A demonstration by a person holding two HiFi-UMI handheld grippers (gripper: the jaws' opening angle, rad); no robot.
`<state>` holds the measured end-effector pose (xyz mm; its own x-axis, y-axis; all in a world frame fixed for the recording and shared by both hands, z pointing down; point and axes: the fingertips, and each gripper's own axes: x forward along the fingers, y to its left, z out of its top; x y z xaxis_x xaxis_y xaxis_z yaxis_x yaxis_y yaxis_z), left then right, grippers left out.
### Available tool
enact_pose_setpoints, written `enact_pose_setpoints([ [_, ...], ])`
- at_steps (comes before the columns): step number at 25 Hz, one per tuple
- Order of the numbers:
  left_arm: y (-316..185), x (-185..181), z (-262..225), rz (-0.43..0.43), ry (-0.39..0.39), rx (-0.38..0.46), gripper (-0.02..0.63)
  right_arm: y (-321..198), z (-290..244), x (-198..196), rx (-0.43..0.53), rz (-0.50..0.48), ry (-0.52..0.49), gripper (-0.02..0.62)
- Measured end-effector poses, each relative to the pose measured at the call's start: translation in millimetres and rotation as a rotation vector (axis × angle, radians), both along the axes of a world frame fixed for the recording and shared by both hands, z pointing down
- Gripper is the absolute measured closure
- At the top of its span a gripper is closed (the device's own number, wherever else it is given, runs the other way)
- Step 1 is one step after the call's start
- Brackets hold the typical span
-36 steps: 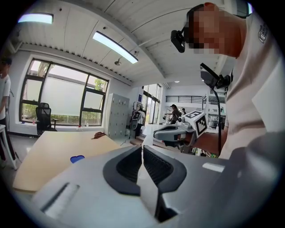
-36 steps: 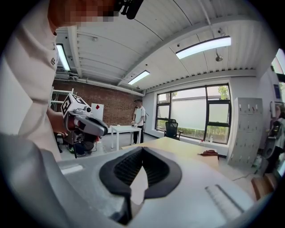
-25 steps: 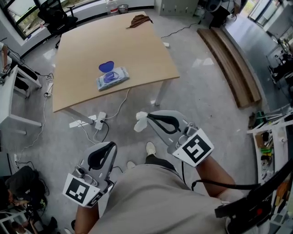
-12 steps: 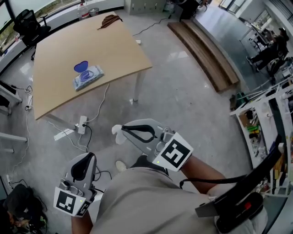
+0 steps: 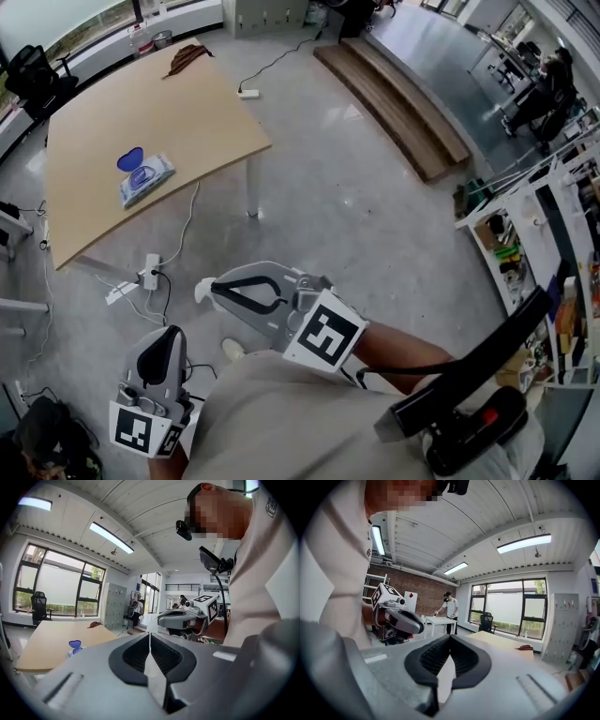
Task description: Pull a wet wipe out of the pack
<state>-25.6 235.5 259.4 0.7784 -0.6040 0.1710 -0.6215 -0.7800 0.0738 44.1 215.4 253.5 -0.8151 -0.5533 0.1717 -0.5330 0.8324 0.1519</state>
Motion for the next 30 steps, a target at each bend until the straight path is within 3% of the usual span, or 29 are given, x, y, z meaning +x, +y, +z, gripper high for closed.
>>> enact_pose_setpoints([
  [12, 6.6, 7.7, 9.0, -0.001, -0.027, -0.012, 0.597, 1.9, -2.2, 14.9, 0.012, -0.014, 0.000, 0.591],
  [30, -0.4, -6.1, 24.7, -0.015, -0.040, -0.038, 0.597, -5.4, -0.7, 3.6, 0.020, -0.028, 0.012, 0.592],
])
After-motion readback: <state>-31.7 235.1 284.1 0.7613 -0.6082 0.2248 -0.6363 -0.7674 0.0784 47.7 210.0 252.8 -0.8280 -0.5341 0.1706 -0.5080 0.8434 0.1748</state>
